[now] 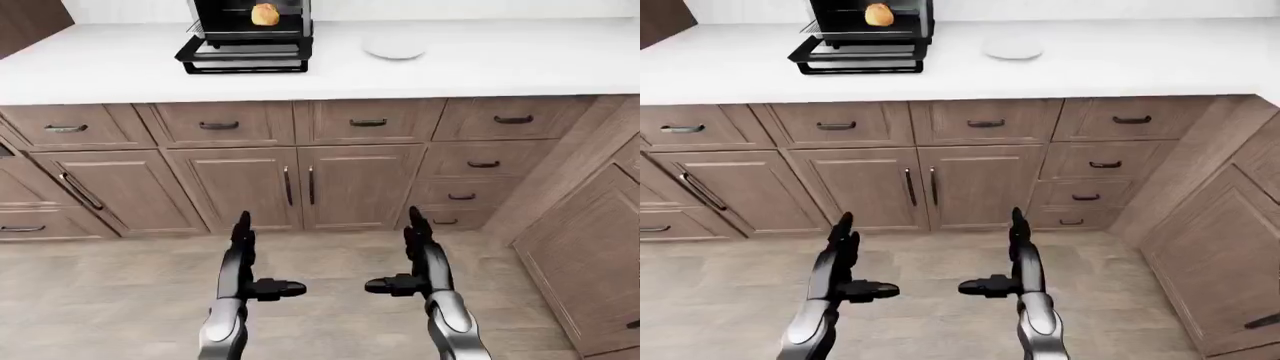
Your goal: Pick the bread from the rack and place it on the plate on the counter.
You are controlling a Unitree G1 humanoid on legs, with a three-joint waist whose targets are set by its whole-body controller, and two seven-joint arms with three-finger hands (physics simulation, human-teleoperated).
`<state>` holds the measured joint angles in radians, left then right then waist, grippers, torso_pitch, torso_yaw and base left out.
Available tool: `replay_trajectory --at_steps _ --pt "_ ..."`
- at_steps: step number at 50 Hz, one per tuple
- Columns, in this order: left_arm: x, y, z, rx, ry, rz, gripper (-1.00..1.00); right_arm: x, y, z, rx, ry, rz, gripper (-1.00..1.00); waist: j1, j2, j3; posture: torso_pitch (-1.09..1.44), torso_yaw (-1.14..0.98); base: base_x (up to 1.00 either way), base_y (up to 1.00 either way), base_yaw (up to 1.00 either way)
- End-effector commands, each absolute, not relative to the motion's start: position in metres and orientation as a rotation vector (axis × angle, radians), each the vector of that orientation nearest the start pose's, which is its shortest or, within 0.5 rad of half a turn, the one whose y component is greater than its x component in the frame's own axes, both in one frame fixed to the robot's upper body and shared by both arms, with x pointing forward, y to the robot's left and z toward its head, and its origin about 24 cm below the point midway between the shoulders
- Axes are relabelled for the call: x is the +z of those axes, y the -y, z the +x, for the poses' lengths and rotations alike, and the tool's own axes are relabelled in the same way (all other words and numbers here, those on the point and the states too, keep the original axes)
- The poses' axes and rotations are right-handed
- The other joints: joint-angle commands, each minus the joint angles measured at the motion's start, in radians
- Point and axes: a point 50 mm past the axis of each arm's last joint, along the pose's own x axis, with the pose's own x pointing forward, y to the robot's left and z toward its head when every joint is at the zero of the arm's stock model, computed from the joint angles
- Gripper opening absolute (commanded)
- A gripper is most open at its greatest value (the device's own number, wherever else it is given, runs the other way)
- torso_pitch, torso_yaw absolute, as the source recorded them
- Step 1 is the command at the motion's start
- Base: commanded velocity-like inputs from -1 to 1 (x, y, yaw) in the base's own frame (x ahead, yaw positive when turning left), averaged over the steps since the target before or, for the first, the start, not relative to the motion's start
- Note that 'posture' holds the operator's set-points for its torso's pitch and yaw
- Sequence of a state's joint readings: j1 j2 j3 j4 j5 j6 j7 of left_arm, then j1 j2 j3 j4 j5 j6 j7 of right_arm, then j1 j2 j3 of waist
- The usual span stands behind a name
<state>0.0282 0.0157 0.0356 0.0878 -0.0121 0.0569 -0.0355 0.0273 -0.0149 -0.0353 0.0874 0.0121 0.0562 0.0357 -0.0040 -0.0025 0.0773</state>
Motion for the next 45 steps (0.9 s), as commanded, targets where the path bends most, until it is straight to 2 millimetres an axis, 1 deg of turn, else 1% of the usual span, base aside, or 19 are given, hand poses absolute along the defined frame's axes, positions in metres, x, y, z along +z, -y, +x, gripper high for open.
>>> replay_trajectory --at_steps 1,2,3,4,5,7,8,9,12,17,21,22,25,27,32,36,41,43,45 --pt "0.069 -0.16 0.257 -0.004 0.036 0.03 1.0 0.079 0.161 0.254 -0.008 0.077 -0.013 1.0 -0.002 -0.008 -0.001 0.0 0.0 0.0 0.0 0.0" --pt "0.076 -0.161 0.257 -0.003 0.047 0.037 1.0 0.087 0.162 0.254 -0.01 0.091 -0.019 1.0 0.002 -0.008 -0.042 0.0 0.0 0.0 0.0 0.0" --pt "0.085 -0.162 0.257 0.001 0.059 0.037 1.0 0.096 0.162 0.254 -0.004 0.107 -0.02 1.0 0.008 -0.002 -0.069 0.0 0.0 0.0 0.0 0.0" --pt "0.093 -0.163 0.258 0.0 0.067 0.041 1.0 0.104 0.162 0.254 0.001 0.12 -0.032 1.0 0.006 -0.003 -0.036 0.0 0.0 0.0 0.0 0.0" --pt "0.105 -0.164 0.26 0.004 0.08 0.063 1.0 0.116 0.163 0.254 -0.002 0.142 -0.034 1.0 0.006 -0.007 -0.024 0.0 0.0 0.0 0.0 0.0" --pt "0.128 -0.165 0.265 0.003 0.105 0.079 1.0 0.137 0.165 0.254 0.0 0.179 -0.044 1.0 0.007 -0.008 -0.07 0.0 0.0 0.0 0.0 0.0" --pt "0.143 -0.167 0.269 0.0 0.131 0.092 1.0 0.152 0.165 0.255 0.003 0.204 -0.061 1.0 0.008 -0.008 -0.076 0.0 0.0 0.0 0.0 0.0" --pt "0.158 -0.167 0.275 -0.011 0.148 0.12 1.0 0.17 0.166 0.256 0.006 0.234 -0.065 1.0 0.01 -0.008 -0.079 0.0 0.0 0.0 0.0 0.0" --pt "0.204 -0.172 0.294 -0.01 0.204 0.162 1.0 0.209 0.166 0.263 0.006 0.301 -0.091 1.0 0.012 -0.006 -0.085 0.0 0.0 0.0 0.0 0.0" --pt "0.261 -0.173 0.315 -0.024 0.272 0.207 1.0 0.249 0.168 0.272 0.002 0.367 -0.113 1.0 0.011 -0.004 -0.082 0.0 0.0 0.0 0.0 0.0" --pt "0.295 -0.182 0.322 -0.001 0.319 0.212 1.0 0.281 0.173 0.275 0.0 0.428 -0.122 1.0 0.011 -0.005 -0.077 0.0 0.0 0.0 0.0 0.0" --pt "0.306 -0.184 0.321 0.004 0.338 0.201 1.0 0.291 0.173 0.275 0.008 0.443 -0.12 1.0 0.009 0.001 -0.098 0.0 0.0 0.09 0.0 0.0" --pt "0.317 -0.187 0.325 0.01 0.343 0.205 1.0 0.302 0.173 0.279 0.014 0.454 -0.127 1.0 0.007 0.006 -0.071 0.0 0.0 0.14 0.03 0.0" --pt "0.325 -0.188 0.326 0.009 0.351 0.207 1.0 0.311 0.173 0.278 0.017 0.471 -0.122 1.0 0.006 0.007 -0.063 0.0 0.0 0.16 0.03 0.0" --pt "0.342 -0.199 0.317 0.038 0.379 0.204 1.0 0.333 0.175 0.274 0.015 0.513 -0.134 1.0 0.004 0.008 -0.057 0.0 0.0 0.19 0.03 0.0" --pt "0.348 -0.208 0.307 0.068 0.39 0.2 1.0 0.338 0.174 0.271 0.024 0.524 -0.13 1.0 0.002 0.014 -0.048 0.0 0.0 0.23 0.03 0.0" --pt "0.353 -0.214 0.289 0.083 0.399 0.212 1.0 0.346 0.174 0.267 0.032 0.538 -0.125 1.0 0.001 0.022 -0.051 0.0 0.0 0.24 0.03 0.0" --pt "0.353 -0.217 0.286 0.094 0.395 0.224 1.0 0.346 0.174 0.267 0.031 0.54 -0.116 1.0 0.004 0.02 -0.051 0.0 0.0 0.26 0.03 0.0" --pt "0.356 -0.219 0.282 0.101 0.403 0.222 1.0 0.345 0.174 0.267 0.028 0.541 -0.114 1.0 0.009 0.018 -0.044 0.0 0.0 0.25 0.04 0.0"
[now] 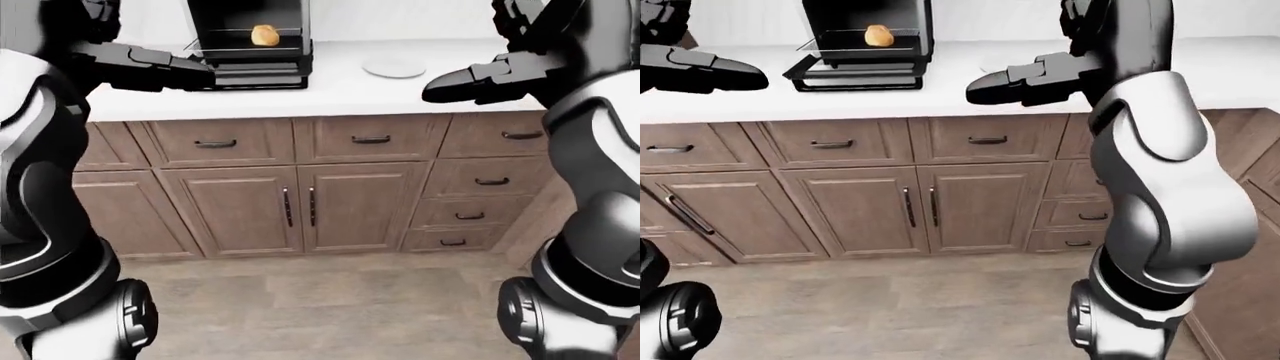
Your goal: Pick the bread from the rack and place it on the plate on the counter.
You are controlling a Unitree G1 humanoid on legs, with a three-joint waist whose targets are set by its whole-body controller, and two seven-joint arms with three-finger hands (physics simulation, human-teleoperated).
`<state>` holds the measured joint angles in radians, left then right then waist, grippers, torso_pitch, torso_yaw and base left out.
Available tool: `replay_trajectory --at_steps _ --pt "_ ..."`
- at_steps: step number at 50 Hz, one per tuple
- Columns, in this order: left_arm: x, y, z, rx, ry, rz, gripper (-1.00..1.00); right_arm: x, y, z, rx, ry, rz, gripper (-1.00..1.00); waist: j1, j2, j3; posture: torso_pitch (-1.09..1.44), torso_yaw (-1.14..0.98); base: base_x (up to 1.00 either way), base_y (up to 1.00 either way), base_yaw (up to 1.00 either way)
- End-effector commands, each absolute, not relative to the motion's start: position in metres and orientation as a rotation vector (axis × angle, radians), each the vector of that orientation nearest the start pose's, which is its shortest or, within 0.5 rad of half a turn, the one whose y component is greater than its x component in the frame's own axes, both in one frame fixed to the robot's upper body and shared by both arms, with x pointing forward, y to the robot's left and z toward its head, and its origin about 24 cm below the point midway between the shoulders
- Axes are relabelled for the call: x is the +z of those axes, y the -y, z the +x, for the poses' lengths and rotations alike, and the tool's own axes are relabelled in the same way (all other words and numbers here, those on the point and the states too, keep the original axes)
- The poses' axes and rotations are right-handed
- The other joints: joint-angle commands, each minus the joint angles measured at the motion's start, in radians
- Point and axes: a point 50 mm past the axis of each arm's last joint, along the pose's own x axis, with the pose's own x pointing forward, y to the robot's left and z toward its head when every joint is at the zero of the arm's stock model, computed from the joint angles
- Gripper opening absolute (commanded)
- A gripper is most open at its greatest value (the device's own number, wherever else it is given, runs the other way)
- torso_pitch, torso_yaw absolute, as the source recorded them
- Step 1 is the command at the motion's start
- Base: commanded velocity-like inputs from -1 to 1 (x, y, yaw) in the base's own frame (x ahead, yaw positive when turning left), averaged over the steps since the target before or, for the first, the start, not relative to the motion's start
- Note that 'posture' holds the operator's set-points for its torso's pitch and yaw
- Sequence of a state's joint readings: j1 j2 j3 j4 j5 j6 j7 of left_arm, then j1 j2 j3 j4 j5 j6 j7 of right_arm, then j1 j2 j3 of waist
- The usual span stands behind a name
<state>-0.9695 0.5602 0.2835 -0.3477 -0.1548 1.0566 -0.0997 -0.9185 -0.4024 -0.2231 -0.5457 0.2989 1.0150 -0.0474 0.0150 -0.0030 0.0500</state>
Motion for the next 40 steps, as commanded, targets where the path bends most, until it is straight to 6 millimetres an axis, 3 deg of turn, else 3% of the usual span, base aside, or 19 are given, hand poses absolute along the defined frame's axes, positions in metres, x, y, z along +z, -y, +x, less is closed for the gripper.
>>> replay_trajectory --at_steps 1,3,6,7,8,9,11,17,20,21,22,23,28,31,34,35,36,37,40 --pt "0.356 -0.22 0.281 0.102 0.402 0.226 1.0 0.346 0.174 0.267 0.027 0.543 -0.114 1.0 -0.006 0.018 -0.014 0.0 0.0 0.25 0.04 0.0" --pt "0.357 -0.223 0.279 0.117 0.404 0.23 1.0 0.345 0.174 0.266 0.031 0.544 -0.118 1.0 0.002 0.007 -0.009 0.0 0.0 0.32 0.03 0.0" --pt "0.362 -0.225 0.275 0.125 0.412 0.236 1.0 0.343 0.172 0.266 0.034 0.543 -0.115 1.0 0.009 -0.046 0.0 0.0 0.0 0.38 0.01 0.0" --pt "0.362 -0.225 0.274 0.129 0.413 0.239 1.0 0.343 0.172 0.266 0.035 0.544 -0.116 1.0 0.0 -0.029 -0.006 0.0 0.0 0.38 0.01 0.0" --pt "0.361 -0.227 0.273 0.135 0.413 0.242 1.0 0.342 0.171 0.266 0.035 0.543 -0.114 1.0 0.008 -0.051 -0.002 0.0 0.0 0.38 0.01 0.0" --pt "0.361 -0.228 0.272 0.14 0.411 0.248 1.0 0.342 0.171 0.266 0.038 0.543 -0.113 1.0 0.004 -0.056 0.001 0.0 0.0 0.38 0.02 0.0" --pt "0.361 -0.229 0.271 0.149 0.413 0.262 1.0 0.342 0.17 0.266 0.042 0.543 -0.115 1.0 -0.005 -0.048 -0.008 0.0 0.0 0.38 0.02 0.0" --pt "0.359 -0.234 0.269 0.166 0.408 0.263 1.0 0.343 0.169 0.263 0.048 0.544 -0.123 1.0 -0.021 0.004 0.002 0.0 0.0 0.38 0.01 0.0" --pt "0.359 -0.234 0.269 0.167 0.41 0.265 1.0 0.342 0.168 0.264 0.052 0.543 -0.122 1.0 -0.028 0.074 -0.025 0.0 0.0 0.38 0.02 0.0" --pt "0.359 -0.235 0.268 0.169 0.409 0.267 1.0 0.341 0.168 0.264 0.053 0.542 -0.122 1.0 -0.025 0.059 -0.024 0.0 0.0 0.38 0.02 0.0" --pt "0.359 -0.236 0.267 0.172 0.411 0.267 1.0 0.341 0.168 0.264 0.052 0.54 -0.125 1.0 -0.021 0.07 0.002 0.0 0.0 0.38 0.02 0.0" --pt "0.359 -0.236 0.266 0.175 0.407 0.28 1.0 0.341 0.168 0.264 0.054 0.542 -0.125 1.0 -0.027 0.082 0.01 0.0 0.0 0.38 0.02 0.0" --pt "0.363 -0.24 0.264 0.189 0.412 0.285 1.0 0.34 0.166 0.266 0.062 0.541 -0.139 1.0 -0.014 0.055 -0.003 0.0 0.0 0.38 0.05 0.0" --pt "0.363 -0.238 0.265 0.187 0.41 0.292 1.0 0.341 0.166 0.266 0.065 0.543 -0.142 1.0 -0.002 0.017 0.006 0.0 0.0 0.38 0.2 0.0" --pt "0.367 -0.238 0.264 0.189 0.417 0.295 1.0 0.342 0.166 0.265 0.065 0.544 -0.139 1.0 0.009 -0.048 -0.011 0.0 0.0 0.38 0.25 0.0" --pt "0.367 -0.238 0.263 0.189 0.418 0.295 1.0 0.341 0.167 0.265 0.064 0.544 -0.142 1.0 0.007 -0.055 -0.031 0.0 0.0 0.38 0.25 0.0" --pt "0.367 -0.238 0.263 0.189 0.418 0.298 1.0 0.341 0.167 0.264 0.065 0.544 -0.139 1.0 0.0 -0.04 -0.009 0.0 0.0 0.38 0.25 0.0" --pt "0.367 -0.238 0.263 0.189 0.418 0.298 1.0 0.341 0.167 0.264 0.066 0.544 -0.141 1.0 0.002 -0.049 -0.004 0.0 0.0 0.38 0.26 0.0" --pt "0.368 -0.239 0.263 0.192 0.419 0.301 1.0 0.34 0.167 0.264 0.066 0.545 -0.139 1.0 -0.009 -0.042 -0.018 0.0 0.0 0.38 0.29 0.0"
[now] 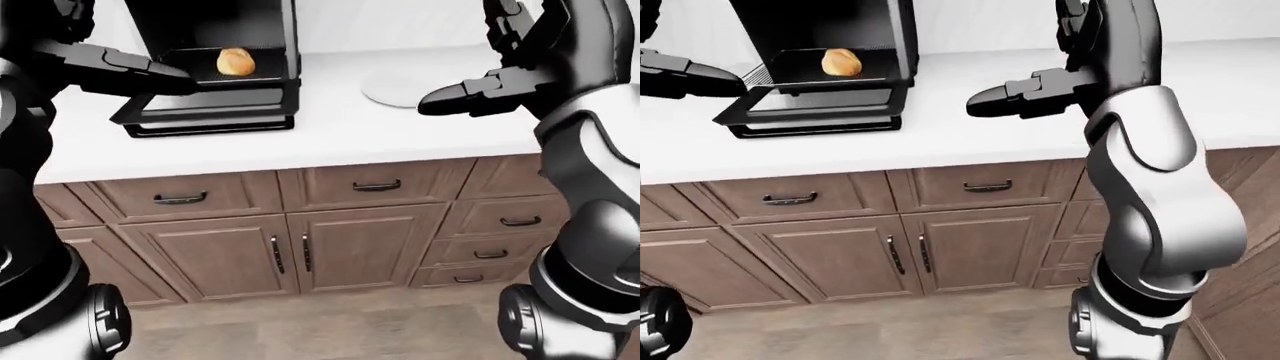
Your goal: Pick the bread from the rack and place it on the plate on the counter.
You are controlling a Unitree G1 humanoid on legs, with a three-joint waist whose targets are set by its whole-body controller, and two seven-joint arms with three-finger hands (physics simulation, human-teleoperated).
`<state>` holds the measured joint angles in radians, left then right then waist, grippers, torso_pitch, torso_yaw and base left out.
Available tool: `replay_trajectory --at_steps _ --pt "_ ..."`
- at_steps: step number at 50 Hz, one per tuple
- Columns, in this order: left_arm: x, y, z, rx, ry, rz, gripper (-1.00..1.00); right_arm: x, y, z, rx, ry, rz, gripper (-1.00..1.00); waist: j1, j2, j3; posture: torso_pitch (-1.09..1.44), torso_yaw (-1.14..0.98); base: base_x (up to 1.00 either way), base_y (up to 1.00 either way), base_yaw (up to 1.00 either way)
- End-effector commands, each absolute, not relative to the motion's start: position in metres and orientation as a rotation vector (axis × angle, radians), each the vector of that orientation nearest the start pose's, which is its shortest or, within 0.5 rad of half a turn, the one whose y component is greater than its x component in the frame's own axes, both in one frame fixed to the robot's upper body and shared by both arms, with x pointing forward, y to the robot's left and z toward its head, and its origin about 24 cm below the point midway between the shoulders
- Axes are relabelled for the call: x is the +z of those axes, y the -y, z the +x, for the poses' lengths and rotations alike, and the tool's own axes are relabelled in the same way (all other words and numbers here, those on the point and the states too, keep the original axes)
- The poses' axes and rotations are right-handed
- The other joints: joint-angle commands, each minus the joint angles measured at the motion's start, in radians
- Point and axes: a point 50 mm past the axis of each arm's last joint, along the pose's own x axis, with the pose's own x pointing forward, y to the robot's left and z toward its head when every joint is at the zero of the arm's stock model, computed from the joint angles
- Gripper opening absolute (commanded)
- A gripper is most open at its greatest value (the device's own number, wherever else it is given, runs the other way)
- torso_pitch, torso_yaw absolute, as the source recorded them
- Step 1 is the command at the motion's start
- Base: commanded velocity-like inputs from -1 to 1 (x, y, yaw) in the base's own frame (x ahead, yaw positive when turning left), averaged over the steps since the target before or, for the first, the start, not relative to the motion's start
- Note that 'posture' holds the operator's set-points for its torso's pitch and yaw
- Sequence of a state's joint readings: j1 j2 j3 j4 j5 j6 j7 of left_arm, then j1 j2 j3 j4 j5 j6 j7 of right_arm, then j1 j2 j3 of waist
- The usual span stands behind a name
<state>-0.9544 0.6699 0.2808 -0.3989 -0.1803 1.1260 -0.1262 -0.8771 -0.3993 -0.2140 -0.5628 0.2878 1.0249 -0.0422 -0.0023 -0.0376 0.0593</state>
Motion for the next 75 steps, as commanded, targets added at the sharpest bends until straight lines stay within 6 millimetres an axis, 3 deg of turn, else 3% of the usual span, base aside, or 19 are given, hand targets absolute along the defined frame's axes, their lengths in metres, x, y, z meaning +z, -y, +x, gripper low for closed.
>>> replay_trajectory --at_steps 1,7,9,15,17,20,24,25,33,37,41,43,48,52,55,57,59,67,75 --pt "0.3677 -0.2388 0.2624 0.193 0.419 0.301 1.0 0.3394 0.1667 0.2637 0.065 0.545 -0.139 1.0 0.006 -0.003 -0.025 0.0 0.0 0.38 0.3 0.0" --pt "0.3651 -0.2396 0.2616 0.194 0.416 0.306 1.0 0.3386 0.1668 0.2627 0.065 0.544 -0.135 1.0 -0.005 0.052 -0.019 0.0 0.0 0.38 0.23 0.05" --pt "0.3646 -0.2398 0.2621 0.194 0.416 0.305 1.0 0.3379 0.1679 0.2637 0.056 0.543 -0.138 1.0 -0.006 0.131 -0.04 0.0 0.0 0.39 0.0 0.36" --pt "0.3639 -0.2405 0.262 0.196 0.413 0.308 1.0 0.3351 0.1696 0.2644 0.04 0.528 -0.15 1.0 0.003 0.091 -0.009 0.0 0.0 0.33 0.0 0.34" --pt "0.3644 -0.2406 0.2617 0.196 0.413 0.31 1.0 0.3351 0.1696 0.2644 0.036 0.532 -0.153 1.0 0.006 0.088 -0.042 0.0 0.0 0.05 0.0 0.0" --pt "0.3654 -0.2408 0.2611 0.197 0.413 0.315 1.0 0.335 0.169 0.2648 0.038 0.533 -0.141 1.0 0.005 0.066 0.003 0.0 0.0 0.0 0.0 0.0" --pt "0.3663 -0.2404 0.2609 0.198 0.415 0.317 1.0 0.3357 0.1679 0.2661 0.037 0.535 -0.139 1.0 0.005 -0.012 -0.014 0.0 0.0 0.0 0.0 0.0" --pt "0.3659 -0.2401 0.2607 0.196 0.415 0.317 1.0 0.3356 0.1675 0.2659 0.039 0.536 -0.141 1.0 0.008 0.038 -0.01 0.0 0.0 0.0 0.0 0.0" --pt "0.3657 -0.2398 0.2619 0.199 0.414 0.323 1.0 0.3371 0.1671 0.2662 0.043 0.539 -0.137 1.0 -0.009 0.021 -0.005 0.0 0.0 0.0 0.0 0.0" --pt "0.3656 -0.2407 0.2611 0.204 0.414 0.326 1.0 0.3351 0.1669 0.2664 0.043 0.537 -0.143 1.0 -0.007 0.065 0.011 0.0 0.0 0.0 0.0 0.0" --pt "0.3655 -0.2408 0.2597 0.203 0.415 0.325 1.0 0.336 0.1666 0.2655 0.053 0.537 -0.113 1.0 -0.006 0.056 -0.041 0.0 0.0 0.0 -0.04 0.0" --pt "0.3647 -0.2413 0.2594 0.205 0.413 0.329 1.0 0.3358 0.1667 0.2647 0.054 0.541 -0.122 1.0 -0.01 0.104 -0.04 0.0 0.0 0.04 -0.39 0.0" --pt "0.364 -0.242 0.2598 0.208 0.41 0.335 1.0 0.3349 0.1675 0.2644 0.057 0.539 -0.115 1.0 -0.01 0.119 -0.03 0.0 0.0 0.1 -0.57 0.0" --pt "0.363 -0.2425 0.2585 0.209 0.407 0.339 1.0 0.3343 0.1671 0.2646 0.057 0.538 -0.113 1.0 -0.009 0.107 -0.024 0.0 0.0 0.13 -0.59 0.0" --pt "0.3629 -0.2416 0.2587 0.206 0.405 0.344 1.0 0.3314 0.1646 0.2641 0.054 0.542 -0.123 1.0 0.006 0.05 -0.004 0.0 0.0 0.09 -0.22 0.0" --pt "0.3635 -0.2417 0.2595 0.208 0.405 0.345 1.0 0.3312 0.1655 0.2646 0.049 0.536 -0.13 1.0 0.013 -0.024 -0.022 0.0 0.0 0.0 0.0 0.0" --pt "0.3639 -0.2412 0.2593 0.206 0.406 0.346 1.0 0.3334 0.1653 0.264 0.053 0.536 -0.129 1.0 0.018 -0.008 0.002 0.0 0.0 0.0 0.0 0.0" --pt "0.3632 -0.2446 0.2575 0.218 0.403 0.354 1.0 0.3335 0.1642 0.2677 0.053 0.526 -0.121 1.0 -0.003 0.077 0.008 0.0 0.0 0.0 0.0 0.0" --pt "0.3581 -0.2424 0.2561 0.213 0.38 0.291 1.0 0.3326 0.1645 0.2672 0.05 0.526 -0.126 1.0 -0.002 0.045 -0.02 0.0 0.0 0.0 0.0 0.0"
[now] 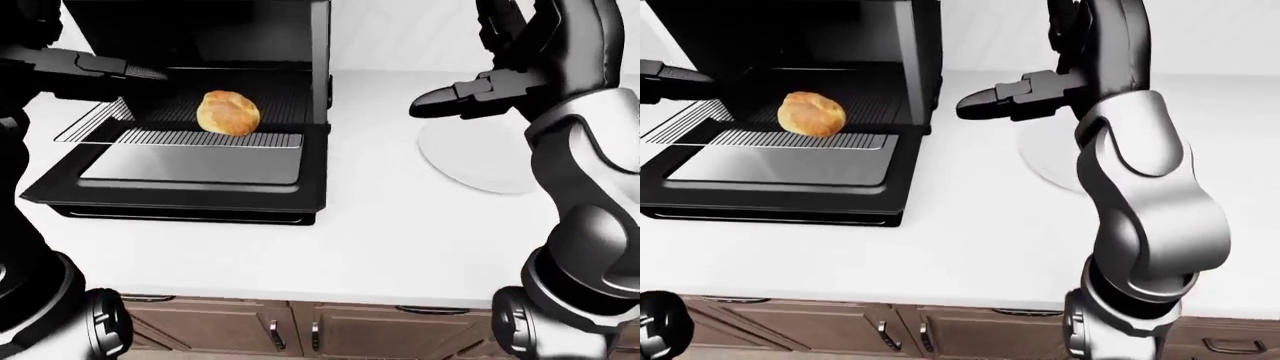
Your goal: Pick the bread from the rack and place it on the plate on the counter.
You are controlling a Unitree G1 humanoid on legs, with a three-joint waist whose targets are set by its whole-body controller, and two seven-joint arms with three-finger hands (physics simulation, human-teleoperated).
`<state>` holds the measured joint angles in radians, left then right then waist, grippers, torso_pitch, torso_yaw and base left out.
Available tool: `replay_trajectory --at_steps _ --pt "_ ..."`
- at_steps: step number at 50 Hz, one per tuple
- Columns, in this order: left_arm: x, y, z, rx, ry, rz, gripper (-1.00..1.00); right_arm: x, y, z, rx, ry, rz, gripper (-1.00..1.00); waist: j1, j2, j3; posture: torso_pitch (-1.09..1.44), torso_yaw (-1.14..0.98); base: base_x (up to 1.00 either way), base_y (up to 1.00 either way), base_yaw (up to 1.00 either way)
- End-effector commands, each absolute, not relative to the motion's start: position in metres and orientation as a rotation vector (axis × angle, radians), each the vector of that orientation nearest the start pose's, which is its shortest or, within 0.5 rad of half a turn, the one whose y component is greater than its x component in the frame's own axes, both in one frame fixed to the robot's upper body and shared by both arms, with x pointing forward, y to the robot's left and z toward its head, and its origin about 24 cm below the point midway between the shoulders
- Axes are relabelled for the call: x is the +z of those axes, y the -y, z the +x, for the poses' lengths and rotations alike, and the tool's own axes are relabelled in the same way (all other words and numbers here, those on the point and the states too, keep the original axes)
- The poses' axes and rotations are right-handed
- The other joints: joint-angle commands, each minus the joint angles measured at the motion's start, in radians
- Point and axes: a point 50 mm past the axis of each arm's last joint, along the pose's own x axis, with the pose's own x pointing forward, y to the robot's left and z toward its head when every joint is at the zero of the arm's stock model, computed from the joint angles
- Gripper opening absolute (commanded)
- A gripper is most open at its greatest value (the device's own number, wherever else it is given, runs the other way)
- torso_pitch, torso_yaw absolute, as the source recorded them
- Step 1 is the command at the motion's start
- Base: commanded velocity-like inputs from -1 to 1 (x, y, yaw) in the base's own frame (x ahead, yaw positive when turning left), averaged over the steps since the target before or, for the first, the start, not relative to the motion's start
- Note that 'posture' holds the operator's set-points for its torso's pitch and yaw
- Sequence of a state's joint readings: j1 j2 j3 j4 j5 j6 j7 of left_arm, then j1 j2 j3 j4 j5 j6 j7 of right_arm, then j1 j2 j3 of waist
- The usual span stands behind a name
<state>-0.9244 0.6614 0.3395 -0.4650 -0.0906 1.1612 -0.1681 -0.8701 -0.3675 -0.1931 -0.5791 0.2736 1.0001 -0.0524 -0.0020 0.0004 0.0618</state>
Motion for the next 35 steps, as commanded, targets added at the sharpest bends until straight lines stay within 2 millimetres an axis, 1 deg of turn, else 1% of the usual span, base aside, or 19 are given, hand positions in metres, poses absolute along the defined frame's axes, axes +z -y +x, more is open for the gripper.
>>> replay_trajectory --at_steps 1,3,6,8,16,23,27,35 --pt "0.359 -0.239 0.254 0.196 0.387 0.278 1.0 0.332 0.165 0.267 0.047 0.525 -0.126 1.0 -0.002 0.005 -0.024 0.0 0.0 0.0 0.0 0.0" --pt "0.36 -0.235 0.251 0.175 0.398 0.274 1.0 0.333 0.166 0.266 0.048 0.526 -0.125 1.0 -0.001 0.004 -0.026 0.0 0.0 0.0 0.0 0.0" --pt "0.358 -0.229 0.248 0.152 0.401 0.282 1.0 0.335 0.168 0.263 0.041 0.527 -0.122 1.0 0.0 0.002 -0.026 0.0 0.0 0.0 0.0 0.0" --pt "0.354 -0.223 0.247 0.134 0.401 0.281 1.0 0.333 0.168 0.26 0.039 0.526 -0.123 1.0 0.001 0.001 -0.025 0.0 0.0 0.0 0.0 0.0" --pt "0.347 -0.214 0.247 0.1 0.401 0.281 1.0 0.327 0.17 0.253 0.031 0.517 -0.116 1.0 0.002 -0.003 -0.024 0.0 0.0 0.0 0.0 0.0" --pt "0.341 -0.204 0.254 0.068 0.395 0.285 1.0 0.332 0.174 0.246 0.019 0.525 -0.119 1.0 0.005 -0.006 -0.021 0.0 0.0 0.0 0.0 0.0" --pt "0.338 -0.197 0.261 0.044 0.392 0.288 1.0 0.337 0.177 0.236 0.011 0.533 -0.132 1.0 0.008 -0.007 -0.02 0.0 0.0 0.0 0.0 0.0" --pt "0.324 -0.185 0.272 0.006 0.368 0.28 1.0 0.343 0.192 0.217 -0.036 0.53 -0.163 1.0 0.012 -0.015 -0.017 0.0 0.0 0.0 0.0 0.0"
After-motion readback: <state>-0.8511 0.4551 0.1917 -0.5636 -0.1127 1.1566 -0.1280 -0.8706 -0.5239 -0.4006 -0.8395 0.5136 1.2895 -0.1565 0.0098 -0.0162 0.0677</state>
